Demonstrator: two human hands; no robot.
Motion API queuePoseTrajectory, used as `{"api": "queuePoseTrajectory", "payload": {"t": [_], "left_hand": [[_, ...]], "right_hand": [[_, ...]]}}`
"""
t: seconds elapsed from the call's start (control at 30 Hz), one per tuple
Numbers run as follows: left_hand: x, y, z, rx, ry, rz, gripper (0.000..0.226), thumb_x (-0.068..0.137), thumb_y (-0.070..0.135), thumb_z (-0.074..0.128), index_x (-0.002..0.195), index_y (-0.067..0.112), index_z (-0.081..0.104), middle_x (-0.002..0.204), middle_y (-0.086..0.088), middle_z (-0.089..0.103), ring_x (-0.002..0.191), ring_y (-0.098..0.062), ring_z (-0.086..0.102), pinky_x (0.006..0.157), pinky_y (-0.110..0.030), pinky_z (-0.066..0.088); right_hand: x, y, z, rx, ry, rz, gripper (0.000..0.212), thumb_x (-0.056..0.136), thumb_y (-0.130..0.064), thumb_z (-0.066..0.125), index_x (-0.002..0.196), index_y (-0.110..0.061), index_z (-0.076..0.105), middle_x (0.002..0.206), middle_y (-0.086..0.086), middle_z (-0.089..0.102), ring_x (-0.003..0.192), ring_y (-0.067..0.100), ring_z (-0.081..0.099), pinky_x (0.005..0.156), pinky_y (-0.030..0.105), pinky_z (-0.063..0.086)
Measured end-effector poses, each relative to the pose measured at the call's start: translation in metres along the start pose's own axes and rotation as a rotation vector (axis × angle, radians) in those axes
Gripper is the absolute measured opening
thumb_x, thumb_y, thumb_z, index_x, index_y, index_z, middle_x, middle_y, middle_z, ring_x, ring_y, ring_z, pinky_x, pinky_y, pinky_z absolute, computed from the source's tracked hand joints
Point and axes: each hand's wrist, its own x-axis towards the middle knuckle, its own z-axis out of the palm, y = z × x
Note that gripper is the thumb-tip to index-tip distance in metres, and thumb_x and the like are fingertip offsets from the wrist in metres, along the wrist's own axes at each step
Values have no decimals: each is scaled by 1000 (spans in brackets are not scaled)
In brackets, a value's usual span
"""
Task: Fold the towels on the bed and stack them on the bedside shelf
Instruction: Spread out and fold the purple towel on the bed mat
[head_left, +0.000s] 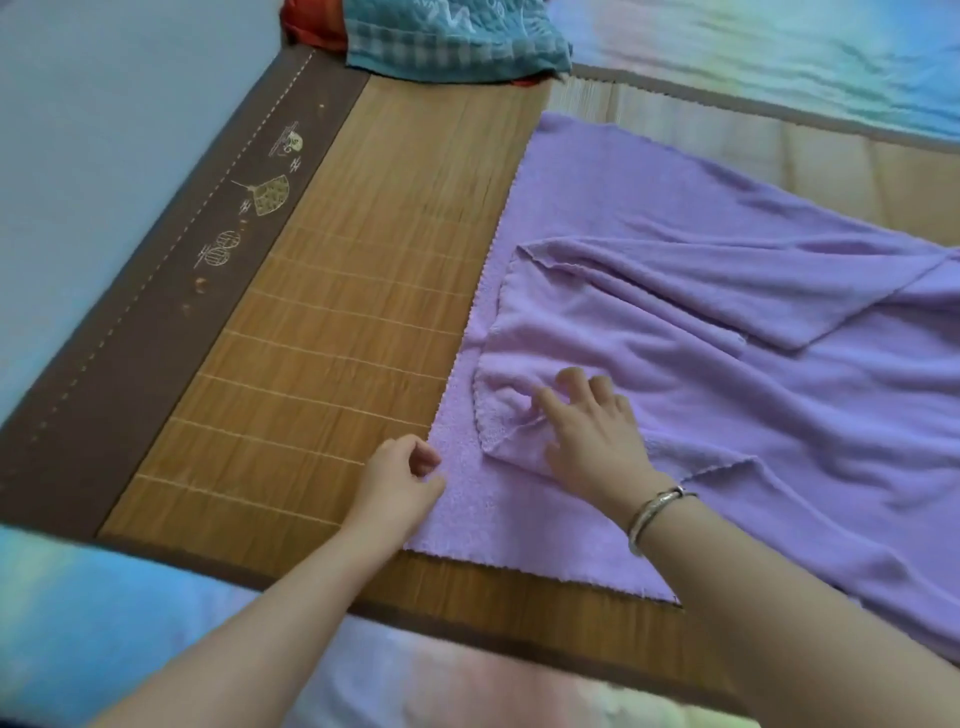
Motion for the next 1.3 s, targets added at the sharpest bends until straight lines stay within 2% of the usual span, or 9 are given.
{"api": "queuePoseTrajectory", "payload": {"t": [0.1, 0.2, 0.33, 0.43, 0.6, 0.77, 0.93, 1.13, 1.3], "left_hand": [[-11, -11, -2, 7, 38, -27, 27, 74, 7, 72, 95, 14, 56, 99, -2, 49, 73, -9, 49, 69, -17, 39], [-14, -19, -3, -97, 30, -82, 31, 74, 8, 75, 98, 11, 56, 93, -2, 49, 68, -8, 45, 62, -14, 38], [-14, -26, -5, -105, -21, -85, 9, 78, 14, 74, 82, 11, 66, 91, -9, 59, 64, -8, 49, 58, -15, 37], [-17, -28, -10, -195, -14, -88, 7, 82, 12, 70, 79, 12, 63, 86, -5, 61, 73, -13, 53, 60, -17, 40], [-23, -40, -15, -363, 12, -68, 23, 85, -3, 59, 76, 18, 53, 90, -7, 66, 88, -20, 61, 86, -33, 48], [-22, -34, -12, -316, -36, -52, 9, 90, 17, 61, 85, 10, 64, 84, 2, 62, 79, -9, 55, 72, -19, 41], [-25, -27, -1, -57, 32, -10, 26, 78, 17, 73, 65, 20, 51, 90, 0, 45, 67, -7, 47, 63, -15, 34], [-35, -28, -9, 5, 63, -131, 28, 75, 28, 77, 62, 21, 54, 95, -4, 55, 66, -2, 47, 55, -14, 30], [-47, -20, 2, 110, 109, -145, 25, 76, 24, 75, 71, 20, 51, 96, -1, 51, 73, -10, 49, 63, -21, 30]], "right_hand": [[6, -5, -2, -101, 3, -80, 25, 51, -13, 82, 67, -13, 63, 83, 11, 60, 75, 35, 57, 60, 37, 43], [4, -15, -10, 98, -91, -33, 16, 79, -18, 63, 73, -15, 49, 77, 10, 58, 74, 31, 55, 55, 32, 33], [1, -56, -39, 1092, -76, 350, 22, 77, -16, 51, 61, -13, 36, 56, 13, 45, 49, 20, 40, 48, 27, 32], [-11, -88, -43, 1363, 75, 307, 18, 77, -17, 50, 65, -13, 38, 57, 22, 42, 52, 19, 41, 50, 29, 33], [-28, -101, 5, 836, -470, 101, 14, 82, -18, 51, 68, -17, 50, 64, -4, 56, 66, 13, 51, 63, 30, 43], [-44, -91, 16, 865, -278, 166, 5, 77, -13, 50, 77, -14, 55, 71, -4, 61, 69, 14, 54, 65, 35, 46], [-62, -68, 26, 493, -195, -77, 21, 76, -26, 54, 94, -19, 47, 88, -4, 51, 85, 19, 48, 63, 35, 41], [-79, -40, 37, 33, -56, -233, 34, 57, -27, 71, 79, -17, 46, 80, 1, 50, 73, 29, 52, 54, 33, 37], [-90, -24, 34, -35, 8, -240, 27, 72, -35, 64, 79, -15, 48, 80, 6, 52, 71, 31, 52, 54, 34, 38]]}}
